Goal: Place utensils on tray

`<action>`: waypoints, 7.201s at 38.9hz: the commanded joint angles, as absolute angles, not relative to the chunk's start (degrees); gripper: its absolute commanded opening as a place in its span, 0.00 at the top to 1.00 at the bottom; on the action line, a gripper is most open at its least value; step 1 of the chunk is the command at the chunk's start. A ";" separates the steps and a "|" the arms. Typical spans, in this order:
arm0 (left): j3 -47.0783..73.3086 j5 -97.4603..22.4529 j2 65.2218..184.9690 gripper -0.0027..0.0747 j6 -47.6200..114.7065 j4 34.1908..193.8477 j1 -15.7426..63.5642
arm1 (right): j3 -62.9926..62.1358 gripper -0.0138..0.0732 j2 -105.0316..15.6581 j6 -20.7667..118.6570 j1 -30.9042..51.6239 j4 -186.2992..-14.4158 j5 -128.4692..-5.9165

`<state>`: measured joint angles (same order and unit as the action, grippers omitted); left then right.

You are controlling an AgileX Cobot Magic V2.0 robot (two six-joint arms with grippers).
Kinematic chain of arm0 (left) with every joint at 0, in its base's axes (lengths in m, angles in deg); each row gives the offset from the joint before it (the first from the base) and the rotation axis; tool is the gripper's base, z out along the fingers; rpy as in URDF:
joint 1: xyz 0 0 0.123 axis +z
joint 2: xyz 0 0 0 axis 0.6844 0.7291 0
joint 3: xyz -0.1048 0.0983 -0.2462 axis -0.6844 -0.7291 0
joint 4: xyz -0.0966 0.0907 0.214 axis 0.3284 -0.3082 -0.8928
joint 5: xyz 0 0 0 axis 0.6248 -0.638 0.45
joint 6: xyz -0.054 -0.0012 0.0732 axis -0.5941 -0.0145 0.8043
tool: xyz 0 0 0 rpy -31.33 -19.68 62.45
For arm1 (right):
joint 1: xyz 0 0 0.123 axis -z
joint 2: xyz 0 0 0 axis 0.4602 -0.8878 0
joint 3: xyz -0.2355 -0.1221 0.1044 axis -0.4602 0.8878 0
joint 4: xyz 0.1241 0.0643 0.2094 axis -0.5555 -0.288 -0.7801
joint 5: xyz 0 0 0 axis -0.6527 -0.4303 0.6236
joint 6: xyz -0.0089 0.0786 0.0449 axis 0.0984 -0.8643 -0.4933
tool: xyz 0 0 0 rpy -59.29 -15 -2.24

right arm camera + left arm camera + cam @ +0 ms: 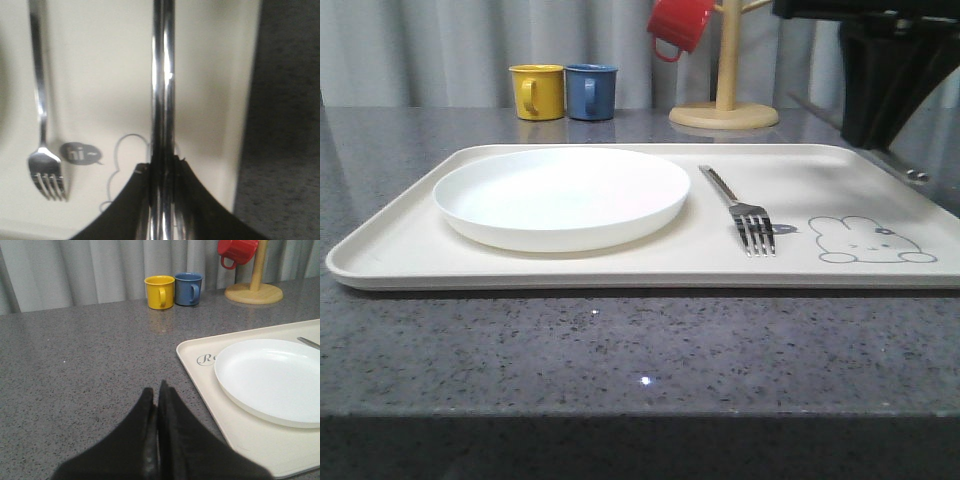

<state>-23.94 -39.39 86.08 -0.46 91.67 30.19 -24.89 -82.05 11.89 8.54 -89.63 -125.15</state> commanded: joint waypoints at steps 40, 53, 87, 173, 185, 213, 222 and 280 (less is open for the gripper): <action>-22.32 -34.78 86.51 0.99 -0.92 92.13 30.17 | -30.21 0.47 -87.80 7.96 6.23 -89.97 -128.84; -22.32 -34.78 86.51 0.99 -0.92 92.13 30.17 | -36.53 0.41 -84.01 14.75 9.09 -84.03 -131.29; -22.32 -34.78 86.51 0.99 -0.92 92.13 30.17 | -26.93 0.42 -82.87 31.02 38.90 -83.58 -129.45; -22.32 -34.78 86.51 0.99 -0.92 92.13 30.17 | -27.03 0.85 -84.53 14.25 15.75 -93.16 -126.19; -22.32 -34.78 86.51 0.99 -0.92 92.13 30.17 | -27.03 0.85 -86.72 12.75 15.75 -93.16 -123.80; -22.32 -34.78 86.51 0.99 -0.92 92.13 30.17 | -27.03 0.66 -87.92 11.78 15.75 -93.16 -120.43; -22.32 -34.78 86.51 0.99 -0.92 92.13 30.17 | -29.25 0.51 -87.80 11.78 15.80 -93.16 -121.28; -22.32 -34.78 86.51 0.99 -0.92 92.13 30.17 | 37.27 0.91 1.17 23.50 15.80 -82.67 -81.96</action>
<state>-23.94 -39.39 86.08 -0.46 91.67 30.19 36.79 -3.60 22.86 15.73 -83.44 -88.16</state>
